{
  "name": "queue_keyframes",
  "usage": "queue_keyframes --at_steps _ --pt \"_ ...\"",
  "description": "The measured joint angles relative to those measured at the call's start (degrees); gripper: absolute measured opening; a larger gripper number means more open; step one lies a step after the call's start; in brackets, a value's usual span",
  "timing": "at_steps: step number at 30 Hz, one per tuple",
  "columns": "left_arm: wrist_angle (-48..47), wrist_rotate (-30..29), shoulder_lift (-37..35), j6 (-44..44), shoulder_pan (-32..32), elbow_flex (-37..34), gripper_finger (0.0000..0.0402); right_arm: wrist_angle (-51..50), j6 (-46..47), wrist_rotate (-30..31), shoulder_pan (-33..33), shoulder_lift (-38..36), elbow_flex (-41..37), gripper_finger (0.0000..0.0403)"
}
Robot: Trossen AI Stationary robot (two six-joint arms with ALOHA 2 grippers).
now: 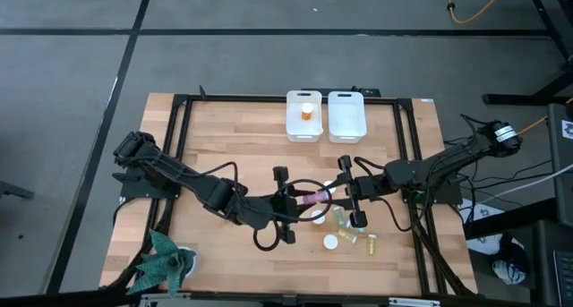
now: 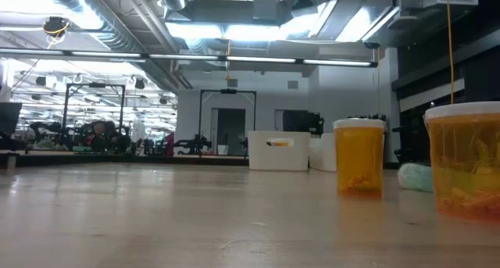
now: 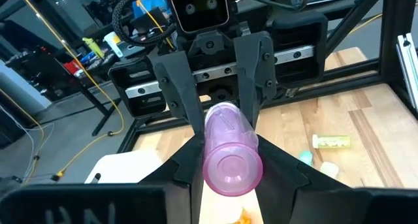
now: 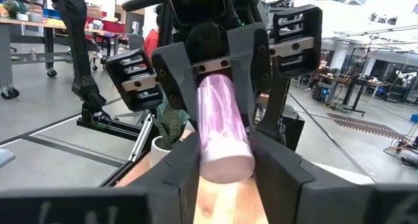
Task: Pick and place medicine bottles into bin by pill shape (circle, oval)
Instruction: Put the small purple medicine pill bottle into the right white bin
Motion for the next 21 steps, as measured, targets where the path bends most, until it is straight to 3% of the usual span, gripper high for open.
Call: queue_keyframes --at_steps 4,10,14,21 --pt "-0.2 -0.5 0.0 0.3 0.0 0.0 0.0118 -0.6 0.1 0.5 0.0 0.0 0.0 0.0134" --pt "-0.3 -8.5 -0.1 0.4 -0.6 0.0 0.0163 -4.7 -0.3 7.4 0.0 0.0 0.0 0.0114" --pt "-0.4 -13.7 -0.1 0.4 -1.5 0.0 0.0179 -9.0 -1.6 16.8 -0.3 0.0 0.0 0.0121" --pt "-1.4 -24.5 -0.1 0.3 -3.3 0.1 0.0177 -19.0 -0.4 40.2 -4.5 0.0 0.7 0.0122"
